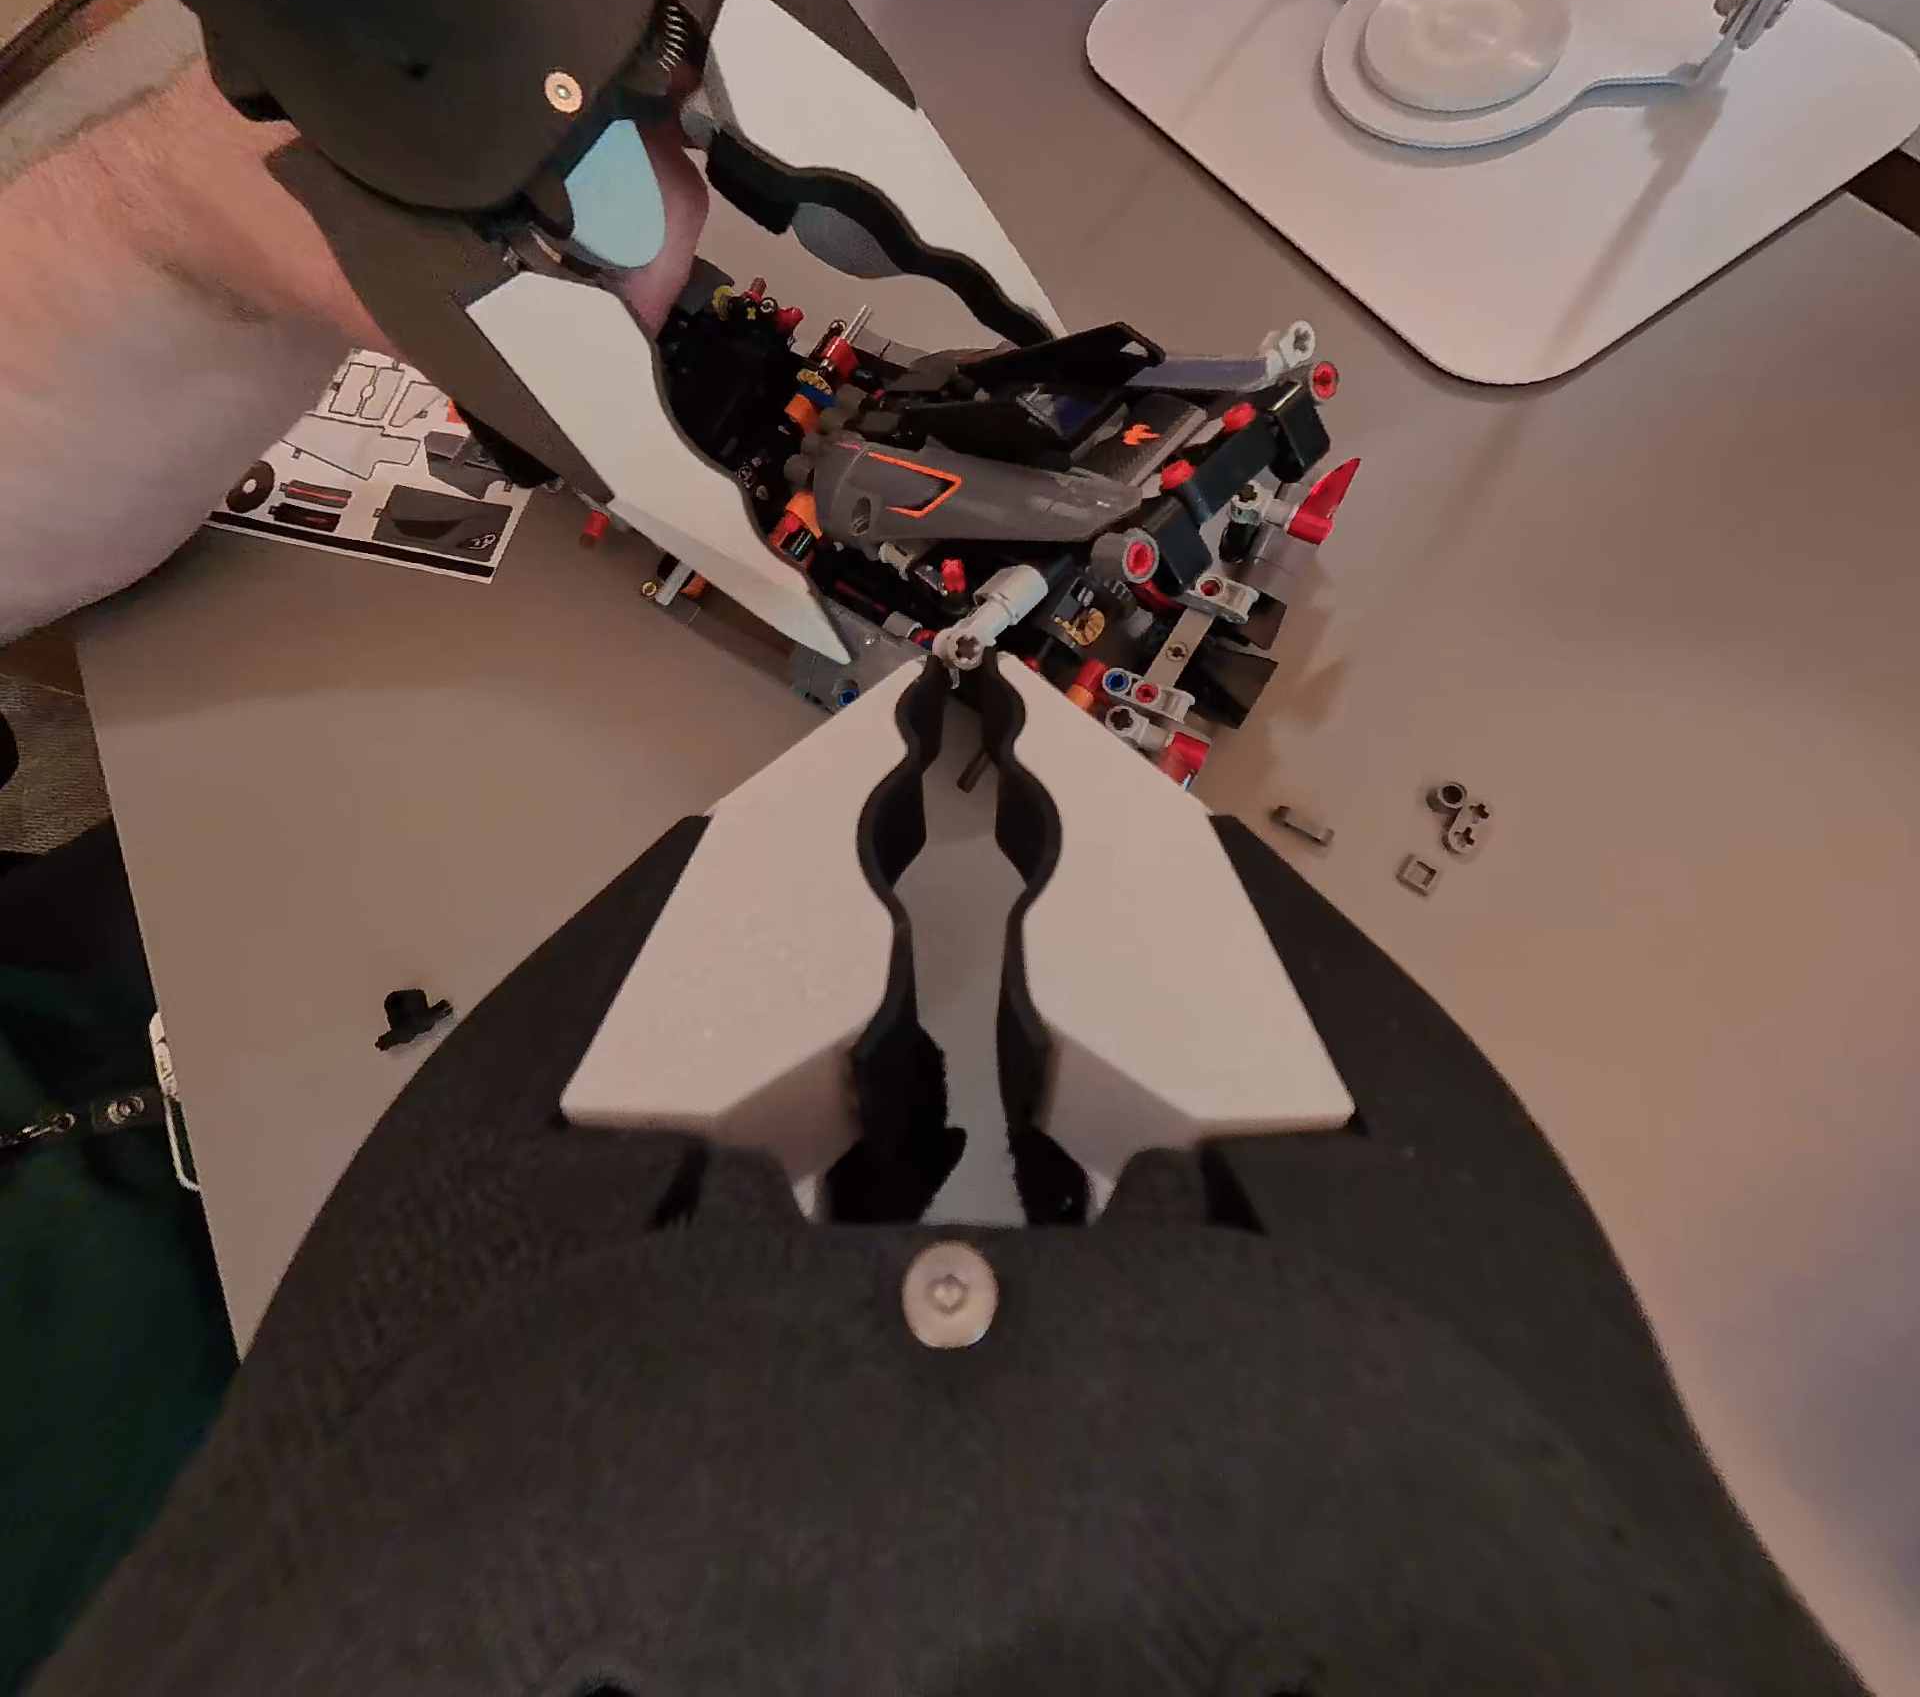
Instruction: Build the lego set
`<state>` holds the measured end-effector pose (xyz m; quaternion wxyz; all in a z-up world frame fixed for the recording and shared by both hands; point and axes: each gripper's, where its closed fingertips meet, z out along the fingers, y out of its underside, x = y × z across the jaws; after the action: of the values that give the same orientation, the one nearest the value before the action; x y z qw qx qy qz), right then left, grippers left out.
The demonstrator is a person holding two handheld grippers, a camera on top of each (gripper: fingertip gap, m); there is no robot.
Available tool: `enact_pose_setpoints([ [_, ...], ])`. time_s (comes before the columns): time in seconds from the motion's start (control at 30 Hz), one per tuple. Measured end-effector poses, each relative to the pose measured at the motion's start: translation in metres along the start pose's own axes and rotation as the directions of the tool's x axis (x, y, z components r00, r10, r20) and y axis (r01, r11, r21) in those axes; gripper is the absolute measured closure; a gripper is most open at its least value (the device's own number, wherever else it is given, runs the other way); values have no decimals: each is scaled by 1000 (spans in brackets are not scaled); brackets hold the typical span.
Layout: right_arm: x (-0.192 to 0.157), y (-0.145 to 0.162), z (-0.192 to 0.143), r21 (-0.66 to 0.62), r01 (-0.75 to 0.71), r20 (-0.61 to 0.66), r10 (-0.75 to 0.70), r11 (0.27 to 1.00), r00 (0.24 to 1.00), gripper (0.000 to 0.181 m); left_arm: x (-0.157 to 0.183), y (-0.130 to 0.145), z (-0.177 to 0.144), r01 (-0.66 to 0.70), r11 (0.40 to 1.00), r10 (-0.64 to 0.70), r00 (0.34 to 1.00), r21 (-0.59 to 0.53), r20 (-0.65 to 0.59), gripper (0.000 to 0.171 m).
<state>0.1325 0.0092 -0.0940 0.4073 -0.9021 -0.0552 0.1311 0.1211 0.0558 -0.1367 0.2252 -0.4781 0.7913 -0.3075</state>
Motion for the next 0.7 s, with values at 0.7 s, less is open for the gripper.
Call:
enact_pose_setpoints([
  [0.7, -2, 26, 3, 132, -283, 71, 275, 950, 959, 156, -6, 0, -2, 50, 998, -50, 999, 38, 1, 97],
])
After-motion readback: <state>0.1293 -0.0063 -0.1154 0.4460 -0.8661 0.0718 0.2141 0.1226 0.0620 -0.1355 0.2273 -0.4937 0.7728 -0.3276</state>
